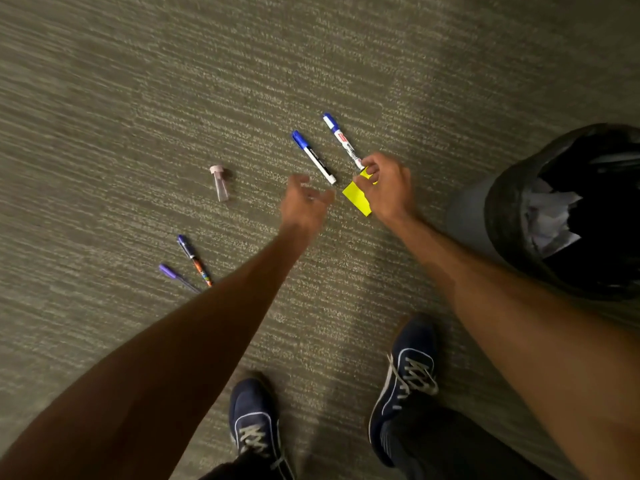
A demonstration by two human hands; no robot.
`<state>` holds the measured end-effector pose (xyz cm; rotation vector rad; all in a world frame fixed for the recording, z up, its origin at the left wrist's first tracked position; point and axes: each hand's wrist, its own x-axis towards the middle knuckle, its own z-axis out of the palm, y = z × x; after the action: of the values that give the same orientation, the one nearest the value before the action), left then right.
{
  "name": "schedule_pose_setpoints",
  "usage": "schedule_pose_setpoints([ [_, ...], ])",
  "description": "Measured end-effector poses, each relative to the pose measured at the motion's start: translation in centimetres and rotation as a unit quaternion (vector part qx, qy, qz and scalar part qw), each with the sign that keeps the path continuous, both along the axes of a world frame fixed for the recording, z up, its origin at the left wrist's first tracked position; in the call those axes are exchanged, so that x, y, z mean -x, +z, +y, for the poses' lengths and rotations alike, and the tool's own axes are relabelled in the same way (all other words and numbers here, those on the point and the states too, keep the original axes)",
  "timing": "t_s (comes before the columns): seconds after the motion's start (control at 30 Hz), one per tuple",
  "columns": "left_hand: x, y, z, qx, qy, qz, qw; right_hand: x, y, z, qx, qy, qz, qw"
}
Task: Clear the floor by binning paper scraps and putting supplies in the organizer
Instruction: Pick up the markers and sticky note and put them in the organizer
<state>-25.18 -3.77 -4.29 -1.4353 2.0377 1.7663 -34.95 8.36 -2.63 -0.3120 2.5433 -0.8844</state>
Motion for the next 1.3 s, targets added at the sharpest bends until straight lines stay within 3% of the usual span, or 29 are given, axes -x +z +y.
schedule_pose_setpoints([
  [0.2, 3.7, -5.7, -1.6, 0.062, -0.008, -0.018, 0.998, 2.8, -6.4, -1.8, -0.022, 0.028, 0.029, 0.999],
  [0.57, 7.4, -7.8, -2.1, 0.129, -0.040, -0.123, 0.983, 5.1, -9.5, -3.2, -0.061, 0.042, 0.082, 0.994],
  [0.7, 7.2, -7.3, -2.1, 0.097, -0.024, -0.104, 0.990, 5.3, -9.4, -3.1, -0.045, 0.037, 0.078, 0.995],
  [0.87, 6.2, -5.0, -1.9, 0.073, 0.029, -0.028, 0.996, 5.0, -7.3, -2.6, 0.028, -0.087, -0.006, 0.996],
  [1.03, 4.6, -2.0, -1.6, -0.080, 0.044, 0.078, 0.993, 3.6, -4.0, -1.0, 0.138, -0.173, -0.115, 0.968],
  [1.17, 4.2, 0.5, -0.5, -0.095, -0.012, 0.059, 0.994, 2.0, -1.5, 1.0, 0.188, -0.260, -0.178, 0.930],
  [1.3, 4.6, 1.7, 0.6, -0.117, -0.040, 0.014, 0.992, -0.2, 0.2, 2.2, 0.190, -0.248, -0.181, 0.933],
])
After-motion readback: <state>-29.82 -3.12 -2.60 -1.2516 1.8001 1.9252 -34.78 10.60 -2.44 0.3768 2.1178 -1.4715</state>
